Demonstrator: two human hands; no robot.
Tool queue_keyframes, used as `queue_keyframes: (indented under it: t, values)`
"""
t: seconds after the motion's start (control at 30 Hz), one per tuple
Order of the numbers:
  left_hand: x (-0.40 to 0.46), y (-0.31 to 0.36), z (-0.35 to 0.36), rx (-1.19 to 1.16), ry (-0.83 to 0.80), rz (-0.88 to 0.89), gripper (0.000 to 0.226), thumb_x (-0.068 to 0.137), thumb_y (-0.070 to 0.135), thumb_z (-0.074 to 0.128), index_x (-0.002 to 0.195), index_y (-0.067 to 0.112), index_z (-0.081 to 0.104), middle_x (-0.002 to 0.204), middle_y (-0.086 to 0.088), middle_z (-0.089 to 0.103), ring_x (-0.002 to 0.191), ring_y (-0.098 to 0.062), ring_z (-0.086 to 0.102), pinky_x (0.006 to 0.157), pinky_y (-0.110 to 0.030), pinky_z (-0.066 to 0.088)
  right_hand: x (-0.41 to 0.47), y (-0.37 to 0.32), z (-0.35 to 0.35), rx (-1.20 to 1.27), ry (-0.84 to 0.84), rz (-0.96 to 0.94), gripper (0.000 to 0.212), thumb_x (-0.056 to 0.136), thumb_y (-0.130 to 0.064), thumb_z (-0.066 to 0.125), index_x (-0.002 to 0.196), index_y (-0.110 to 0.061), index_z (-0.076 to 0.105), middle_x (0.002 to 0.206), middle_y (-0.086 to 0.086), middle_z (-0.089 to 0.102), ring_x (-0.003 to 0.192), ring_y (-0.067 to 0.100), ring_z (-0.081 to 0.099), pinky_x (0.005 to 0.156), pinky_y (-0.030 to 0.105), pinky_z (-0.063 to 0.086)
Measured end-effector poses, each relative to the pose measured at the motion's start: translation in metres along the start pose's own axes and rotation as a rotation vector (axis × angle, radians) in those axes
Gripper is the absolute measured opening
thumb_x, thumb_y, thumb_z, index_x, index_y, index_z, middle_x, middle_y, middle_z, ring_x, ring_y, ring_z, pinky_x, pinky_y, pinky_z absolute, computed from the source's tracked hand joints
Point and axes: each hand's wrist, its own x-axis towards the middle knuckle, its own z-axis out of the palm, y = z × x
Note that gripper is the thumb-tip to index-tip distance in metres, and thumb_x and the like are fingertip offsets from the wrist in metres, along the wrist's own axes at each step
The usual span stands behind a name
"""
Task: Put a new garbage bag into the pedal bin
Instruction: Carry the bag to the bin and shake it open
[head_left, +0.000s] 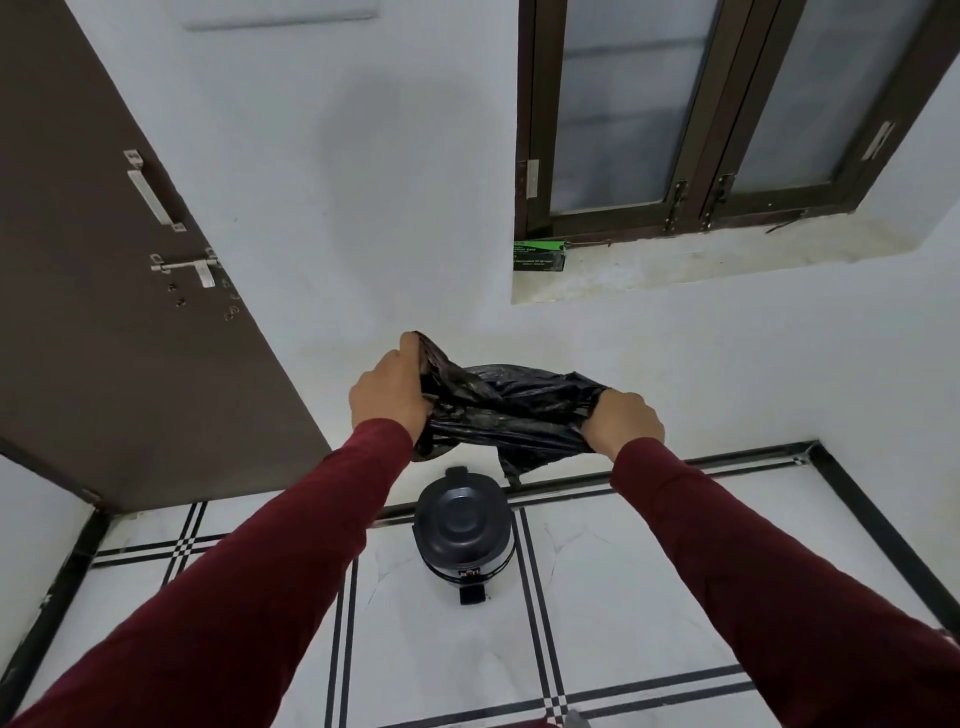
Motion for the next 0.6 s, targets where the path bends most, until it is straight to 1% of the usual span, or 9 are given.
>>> queue_keyframes:
  t: [0.13,0.23,0.3,0.37,0.43,0.47,0.5,0.57,0.6]
  values:
    - [0.002,0.013,0.010,-0.445,-0.267,-0.035,0.071,0.073,0.004,0.070,0.134,0.016,0.035,0.103,-0.010,0.062,0.093,-0.036,0.063,0.074,-0.038,0.051,0.001,-0.016,-0.005,0.317,-0.156,-0.074,0.023,0.075,-0.021,0.071,0.093,-0.007,0.070,0.099,0.014,0.072,0.098,0.033,0.068,0.075,0.032,0.053]
    - [0.011,0.023,0.007,-0.424,-0.398,0.019,0.092,0.072,0.004,0.074,0.150,0.015,0.028,0.132,-0.014,0.054,0.110,-0.035,0.060,0.086,-0.037,0.051,0.003,-0.035,-0.014,0.262,-0.216,-0.172,0.019,0.072,-0.013,0.077,0.089,-0.011,0.069,0.100,0.013,0.072,0.098,0.031,0.069,0.075,0.029,0.053]
    - [0.013,0.025,-0.001,-0.355,-0.189,0.117,0.091,0.077,0.005,0.067,0.156,0.015,0.024,0.147,-0.013,0.044,0.117,-0.038,0.059,0.095,-0.045,0.053,0.008,-0.045,-0.021,0.310,0.052,-0.257,0.029,0.075,-0.013,0.075,0.104,-0.009,0.071,0.113,0.013,0.068,0.104,0.031,0.067,0.084,0.027,0.051]
    - [0.011,0.023,-0.006,-0.307,0.172,0.159,0.077,0.081,-0.001,0.059,0.152,0.008,0.031,0.148,-0.014,0.041,0.109,-0.041,0.061,0.084,-0.049,0.056,0.004,-0.049,-0.026,0.452,0.431,-0.403,0.043,0.079,-0.010,0.071,0.121,-0.005,0.065,0.141,0.007,0.050,0.102,0.020,0.063,0.096,0.023,0.046]
    - [0.005,0.014,-0.004,-0.221,0.399,0.162,0.076,0.080,-0.005,0.058,0.150,0.005,0.030,0.148,-0.017,0.041,0.113,-0.039,0.057,0.077,-0.046,0.058,-0.004,-0.046,-0.017,0.523,0.631,-0.577,0.047,0.087,-0.007,0.065,0.133,-0.006,0.056,0.155,-0.007,0.030,0.093,0.007,0.056,0.096,0.011,0.041]
    - [0.002,0.006,0.004,-0.134,0.360,0.157,0.083,0.079,-0.006,0.061,0.153,0.007,0.026,0.151,-0.017,0.039,0.115,-0.039,0.055,0.073,-0.047,0.057,-0.007,-0.041,-0.008,0.501,0.600,-0.620,0.051,0.090,-0.006,0.060,0.140,-0.009,0.051,0.155,-0.011,0.028,0.092,0.009,0.057,0.094,0.009,0.042]
    - [-0.001,-0.005,0.016,-0.028,0.220,0.150,0.089,0.078,-0.005,0.063,0.156,0.010,0.021,0.154,-0.014,0.034,0.114,-0.039,0.056,0.072,-0.050,0.058,-0.009,-0.033,0.007,0.379,0.494,-0.629,0.056,0.091,-0.005,0.058,0.146,-0.013,0.047,0.155,-0.009,0.032,0.095,0.017,0.062,0.091,0.015,0.047]
    - [-0.011,-0.031,0.041,0.150,-0.255,0.099,0.092,0.082,0.006,0.064,0.160,0.016,0.015,0.159,-0.008,0.027,0.114,-0.040,0.060,0.084,-0.054,0.057,-0.015,-0.021,0.025,-0.162,0.029,-0.562,0.055,0.089,-0.006,0.055,0.143,-0.013,0.051,0.144,0.009,0.050,0.105,0.034,0.066,0.089,0.034,0.055]
    - [-0.016,-0.042,0.050,0.192,-0.499,0.066,0.093,0.083,0.017,0.066,0.161,0.017,0.015,0.159,-0.008,0.028,0.119,-0.039,0.061,0.094,-0.052,0.055,-0.022,-0.019,0.027,-0.429,-0.265,-0.493,0.048,0.090,-0.008,0.055,0.138,-0.009,0.056,0.131,0.014,0.060,0.104,0.034,0.067,0.085,0.036,0.057]
